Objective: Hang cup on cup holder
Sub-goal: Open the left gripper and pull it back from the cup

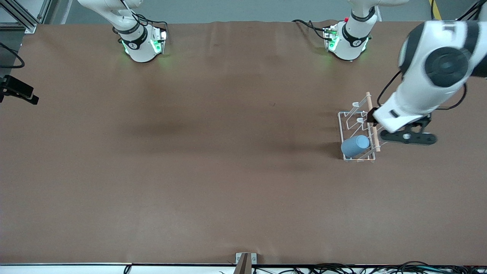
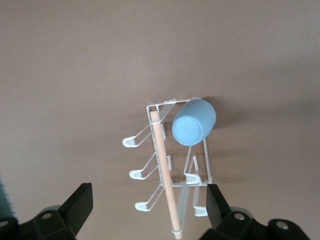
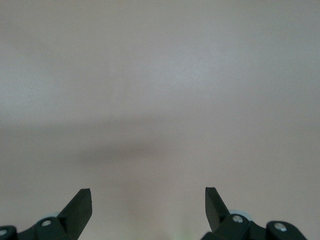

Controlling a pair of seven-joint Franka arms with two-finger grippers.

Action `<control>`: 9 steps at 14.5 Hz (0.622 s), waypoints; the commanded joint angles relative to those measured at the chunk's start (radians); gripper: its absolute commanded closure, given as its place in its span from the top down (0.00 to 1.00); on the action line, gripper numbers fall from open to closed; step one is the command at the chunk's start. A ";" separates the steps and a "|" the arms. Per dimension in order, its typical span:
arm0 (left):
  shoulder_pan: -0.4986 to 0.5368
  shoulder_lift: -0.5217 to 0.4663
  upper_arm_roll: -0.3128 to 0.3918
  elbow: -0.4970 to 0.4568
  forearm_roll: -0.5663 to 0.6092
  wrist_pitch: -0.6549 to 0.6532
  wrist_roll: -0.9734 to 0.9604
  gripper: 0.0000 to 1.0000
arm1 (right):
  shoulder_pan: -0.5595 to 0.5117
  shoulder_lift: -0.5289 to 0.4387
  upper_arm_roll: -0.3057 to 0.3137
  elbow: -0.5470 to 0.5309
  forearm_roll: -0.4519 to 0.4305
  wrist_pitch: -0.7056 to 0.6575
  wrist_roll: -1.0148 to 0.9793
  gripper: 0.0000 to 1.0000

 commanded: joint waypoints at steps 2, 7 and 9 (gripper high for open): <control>0.071 -0.116 -0.004 -0.056 -0.129 0.030 -0.021 1.00 | 0.006 -0.018 -0.002 -0.008 -0.013 -0.009 -0.005 1.00; 0.003 -0.286 0.122 -0.130 -0.174 0.045 -0.004 1.00 | -0.008 -0.014 -0.001 -0.008 -0.010 -0.011 -0.005 1.00; -0.015 -0.295 0.154 -0.089 -0.186 0.030 -0.002 1.00 | -0.028 -0.014 0.016 -0.009 -0.010 -0.011 -0.006 1.00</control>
